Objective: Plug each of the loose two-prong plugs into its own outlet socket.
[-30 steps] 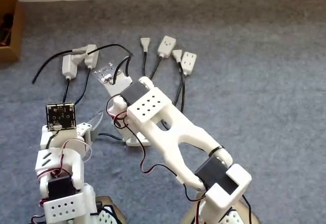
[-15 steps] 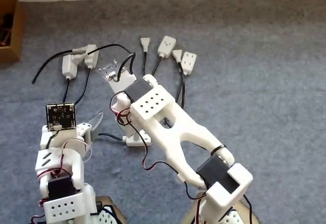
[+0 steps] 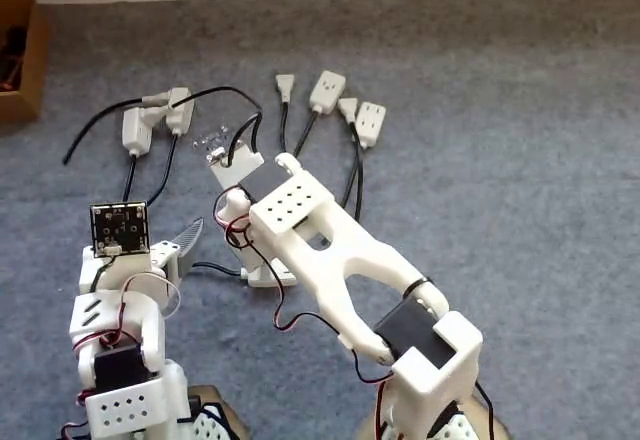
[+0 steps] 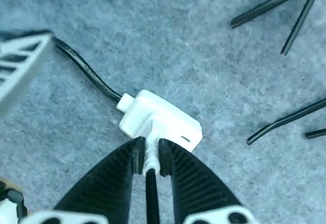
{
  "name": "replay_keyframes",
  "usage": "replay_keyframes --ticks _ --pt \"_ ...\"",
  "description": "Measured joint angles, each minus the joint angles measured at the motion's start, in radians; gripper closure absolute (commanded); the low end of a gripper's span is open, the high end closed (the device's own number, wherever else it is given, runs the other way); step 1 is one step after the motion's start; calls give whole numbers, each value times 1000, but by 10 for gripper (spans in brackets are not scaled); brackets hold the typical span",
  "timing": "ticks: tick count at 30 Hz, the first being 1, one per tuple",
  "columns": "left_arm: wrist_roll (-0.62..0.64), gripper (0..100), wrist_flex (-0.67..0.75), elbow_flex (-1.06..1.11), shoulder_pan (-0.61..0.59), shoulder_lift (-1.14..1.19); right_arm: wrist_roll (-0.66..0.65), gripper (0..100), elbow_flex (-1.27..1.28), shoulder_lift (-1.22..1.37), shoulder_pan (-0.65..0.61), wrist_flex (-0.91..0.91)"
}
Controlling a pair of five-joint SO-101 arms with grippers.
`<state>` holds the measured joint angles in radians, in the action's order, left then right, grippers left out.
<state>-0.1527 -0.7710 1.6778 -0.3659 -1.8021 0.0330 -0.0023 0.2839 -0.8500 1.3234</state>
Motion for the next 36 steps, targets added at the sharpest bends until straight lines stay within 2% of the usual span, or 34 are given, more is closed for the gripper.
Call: replay_keyframes --ticks 8,12,20,25,30,36 --pt "0 614 0 0 0 0 0 991 115 57 2 -155" --pt "0 614 0 0 2 0 0 976 118 72 0 -170" --pt "-5 614 0 0 41 2 -29 693 124 18 -5 -153" --pt "-5 614 0 0 44 2 -120 666 146 -103 -5 -152" --pt "-5 614 0 0 66 2 -143 666 3 -282 40 -31" --pt "-28 614 0 0 72 2 -147 666 -265 -439 212 318"
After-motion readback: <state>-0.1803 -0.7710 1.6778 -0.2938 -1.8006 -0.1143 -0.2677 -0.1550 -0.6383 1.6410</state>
